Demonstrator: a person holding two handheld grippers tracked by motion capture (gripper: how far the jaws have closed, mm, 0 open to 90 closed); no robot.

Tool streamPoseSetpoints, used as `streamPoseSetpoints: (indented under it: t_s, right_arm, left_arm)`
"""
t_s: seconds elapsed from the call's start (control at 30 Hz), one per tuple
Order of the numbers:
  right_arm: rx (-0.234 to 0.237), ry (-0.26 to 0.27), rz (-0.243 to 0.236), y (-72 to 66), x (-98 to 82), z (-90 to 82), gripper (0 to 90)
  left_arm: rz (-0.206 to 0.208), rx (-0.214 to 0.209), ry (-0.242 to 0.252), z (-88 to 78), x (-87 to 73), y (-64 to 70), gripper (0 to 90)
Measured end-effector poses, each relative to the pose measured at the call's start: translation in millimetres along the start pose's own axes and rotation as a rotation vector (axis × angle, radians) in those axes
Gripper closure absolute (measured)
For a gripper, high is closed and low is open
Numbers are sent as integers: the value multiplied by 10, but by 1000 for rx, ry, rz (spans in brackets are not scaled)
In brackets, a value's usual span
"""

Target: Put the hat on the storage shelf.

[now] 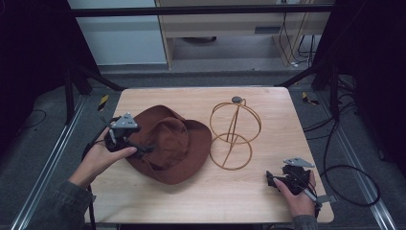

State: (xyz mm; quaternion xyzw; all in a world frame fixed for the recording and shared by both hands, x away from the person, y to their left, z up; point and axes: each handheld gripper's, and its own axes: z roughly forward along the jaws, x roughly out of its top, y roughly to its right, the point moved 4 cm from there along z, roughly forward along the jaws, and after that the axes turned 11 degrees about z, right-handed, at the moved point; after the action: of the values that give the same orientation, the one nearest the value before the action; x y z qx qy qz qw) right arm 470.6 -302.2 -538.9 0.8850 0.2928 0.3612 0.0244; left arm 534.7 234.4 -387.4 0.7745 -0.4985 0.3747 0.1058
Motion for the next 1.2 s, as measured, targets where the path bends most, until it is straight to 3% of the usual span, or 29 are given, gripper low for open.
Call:
streamPoseSetpoints:
  t_s: [0.23, 0.9, 0.93, 1.03, 1.2]
  right_arm:
    - [0, 0, 0, 0, 0, 0, 5]
    - [0, 0, 0, 0, 0, 0, 5]
    - [0, 0, 0, 0, 0, 0, 5]
    - [0, -1, 0, 0, 0, 0, 5]
    - [-1, 0, 0, 0, 0, 0, 5]
  left_arm:
    - [-4, -3, -66, 152, 129, -140, 68]
    - [-29, -27, -152, 418, 387, -380, 67]
    - [-19, -23, -177, 441, 409, -397, 67]
    - [-19, -19, -179, 461, 448, -399, 68]
    - [2, -17, -226, 526, 503, -410, 67]
